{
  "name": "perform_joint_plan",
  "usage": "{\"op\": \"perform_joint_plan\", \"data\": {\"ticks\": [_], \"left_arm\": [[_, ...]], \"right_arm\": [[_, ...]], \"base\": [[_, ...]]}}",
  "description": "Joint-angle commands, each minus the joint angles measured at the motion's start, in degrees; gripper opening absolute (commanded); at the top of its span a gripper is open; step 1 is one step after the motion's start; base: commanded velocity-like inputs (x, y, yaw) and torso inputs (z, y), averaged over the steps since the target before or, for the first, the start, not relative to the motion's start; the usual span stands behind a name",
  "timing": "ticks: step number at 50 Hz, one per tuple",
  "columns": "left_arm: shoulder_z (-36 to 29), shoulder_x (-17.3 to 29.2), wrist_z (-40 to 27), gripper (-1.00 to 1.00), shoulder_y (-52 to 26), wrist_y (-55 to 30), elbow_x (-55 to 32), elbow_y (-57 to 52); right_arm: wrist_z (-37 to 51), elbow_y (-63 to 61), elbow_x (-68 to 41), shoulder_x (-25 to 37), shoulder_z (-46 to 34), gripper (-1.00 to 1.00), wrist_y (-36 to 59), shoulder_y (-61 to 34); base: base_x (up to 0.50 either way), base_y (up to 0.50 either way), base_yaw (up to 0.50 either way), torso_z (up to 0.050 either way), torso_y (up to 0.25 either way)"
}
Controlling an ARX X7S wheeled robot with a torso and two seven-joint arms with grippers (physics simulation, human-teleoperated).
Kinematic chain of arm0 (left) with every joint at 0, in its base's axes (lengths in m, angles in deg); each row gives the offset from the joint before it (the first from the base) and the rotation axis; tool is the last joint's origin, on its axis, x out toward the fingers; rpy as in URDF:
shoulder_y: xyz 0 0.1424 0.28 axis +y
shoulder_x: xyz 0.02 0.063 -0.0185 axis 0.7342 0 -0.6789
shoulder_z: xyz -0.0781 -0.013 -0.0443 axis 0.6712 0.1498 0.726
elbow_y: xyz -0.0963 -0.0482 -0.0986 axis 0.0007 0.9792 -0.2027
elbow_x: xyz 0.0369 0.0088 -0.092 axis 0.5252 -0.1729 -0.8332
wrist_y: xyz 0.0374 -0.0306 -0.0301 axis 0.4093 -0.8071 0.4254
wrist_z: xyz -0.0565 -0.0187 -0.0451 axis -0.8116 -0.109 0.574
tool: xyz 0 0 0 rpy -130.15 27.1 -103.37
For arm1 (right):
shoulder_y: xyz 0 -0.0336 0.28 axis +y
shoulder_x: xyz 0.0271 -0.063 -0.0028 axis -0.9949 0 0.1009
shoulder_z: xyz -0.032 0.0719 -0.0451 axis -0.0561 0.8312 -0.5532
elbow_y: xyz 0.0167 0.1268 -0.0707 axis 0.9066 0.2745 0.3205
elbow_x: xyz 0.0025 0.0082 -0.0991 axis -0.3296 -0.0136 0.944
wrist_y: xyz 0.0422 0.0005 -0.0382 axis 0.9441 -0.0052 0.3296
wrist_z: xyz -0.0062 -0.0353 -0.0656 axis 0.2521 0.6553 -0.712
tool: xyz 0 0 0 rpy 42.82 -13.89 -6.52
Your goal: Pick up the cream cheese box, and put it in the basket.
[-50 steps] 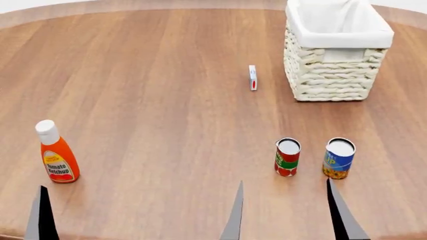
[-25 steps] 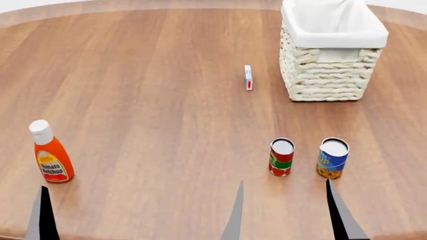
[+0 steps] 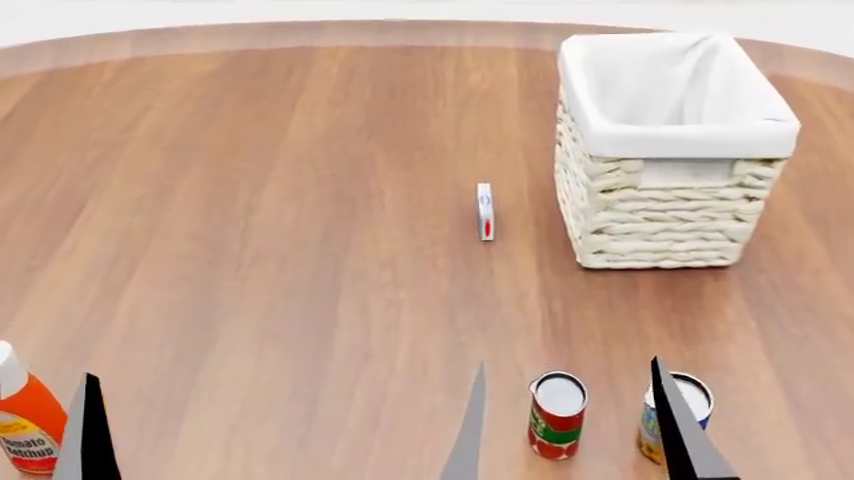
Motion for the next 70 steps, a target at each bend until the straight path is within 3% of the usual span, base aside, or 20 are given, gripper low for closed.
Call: {"op": "perform_joint_plan", "data": {"ticks": [1,61,70], "left_arm": [[-0.3,0.4,-0.3,1.0,-0.1,0.2,-0.2,0.1],[-1.7,2.0,-2.1,1.0,-0.4,0.5,-0.7,0.1],[-1.7,2.3,-2.5,1.0,-0.5,0.5,-0.7,-0.2]], "right_arm": [[0.7,0.0,-0.2,0.6,-0.4,1.0,0.1,-0.2],[3.7,0.8,-1.5,2.9,-2.0,1.0,-0.3,-1.0],[4.8,-0.5,-1.2,2.9,-1.7,1.0,3.5,-3.3]], "base": [[0.5,-0.02,0.0,0.0,0.0],[0.5,0.0,0.0,0.0,0.001],[0.04,0.0,0.0,0.0,0.0]]}}
